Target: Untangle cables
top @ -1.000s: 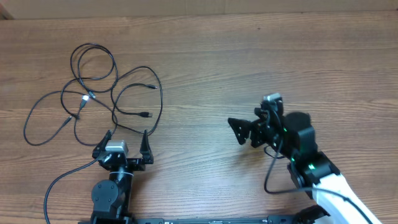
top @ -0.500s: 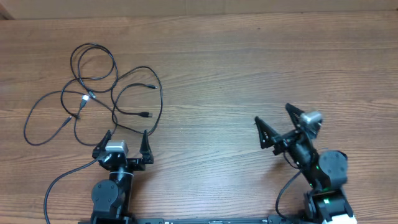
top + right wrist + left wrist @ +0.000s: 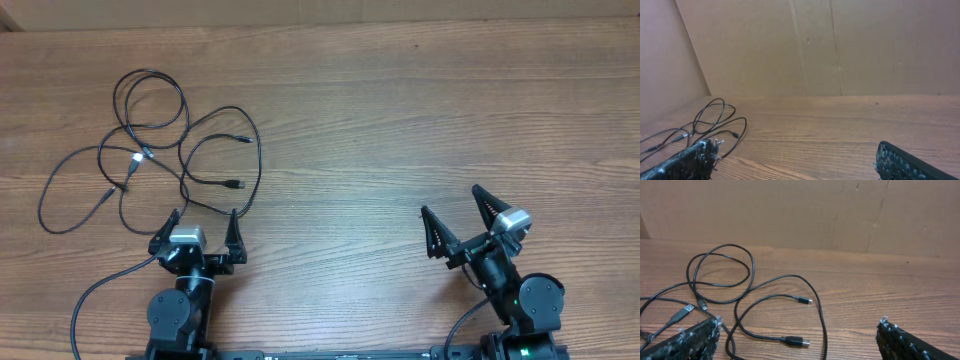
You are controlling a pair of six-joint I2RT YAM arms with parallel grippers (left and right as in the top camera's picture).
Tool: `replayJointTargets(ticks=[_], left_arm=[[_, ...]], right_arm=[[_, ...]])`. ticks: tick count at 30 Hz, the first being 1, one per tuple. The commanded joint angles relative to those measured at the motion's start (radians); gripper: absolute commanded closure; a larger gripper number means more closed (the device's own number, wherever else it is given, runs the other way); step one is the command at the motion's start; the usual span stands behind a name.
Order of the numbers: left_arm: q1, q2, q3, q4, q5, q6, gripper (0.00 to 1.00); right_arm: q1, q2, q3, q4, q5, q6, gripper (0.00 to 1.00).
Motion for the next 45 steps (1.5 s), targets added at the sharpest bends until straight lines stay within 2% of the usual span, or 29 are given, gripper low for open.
replayJointTargets(ticks=[1, 9, 13, 22, 25, 45], left_arm=[[0.006, -0.011, -0.003, 0.001, 0.007, 0.011, 0.0], [0.006, -0.011, -0.003, 0.001, 0.007, 0.011, 0.0], [0.006, -0.011, -0.003, 0.001, 0.007, 0.011, 0.0], [0.006, -0.011, -0.003, 0.001, 0.007, 0.011, 0.0], [0.006, -0.011, -0.003, 0.001, 0.007, 0.011, 0.01], [0.006, -0.011, -0.003, 0.001, 0.007, 0.011, 0.0]], right_arm=[[-0.02, -0.047, -0.011, -0.029, 0.011, -0.005, 0.0], [-0.074, -0.182, -0.011, -0.298, 0.011, -0.005, 0.0], [-0.092, -0.237, -0.011, -0.298, 0.036, -0.005, 0.0], [-0.092, -0.237, -0.01, -0.315, 0.198, -0.012, 0.0], [-0.092, -0.237, -0.01, -0.317, 0.207, -0.117, 0.0], [-0.083, -0.237, -0.01, -0.32, 0.242, -0.106, 0.0]])
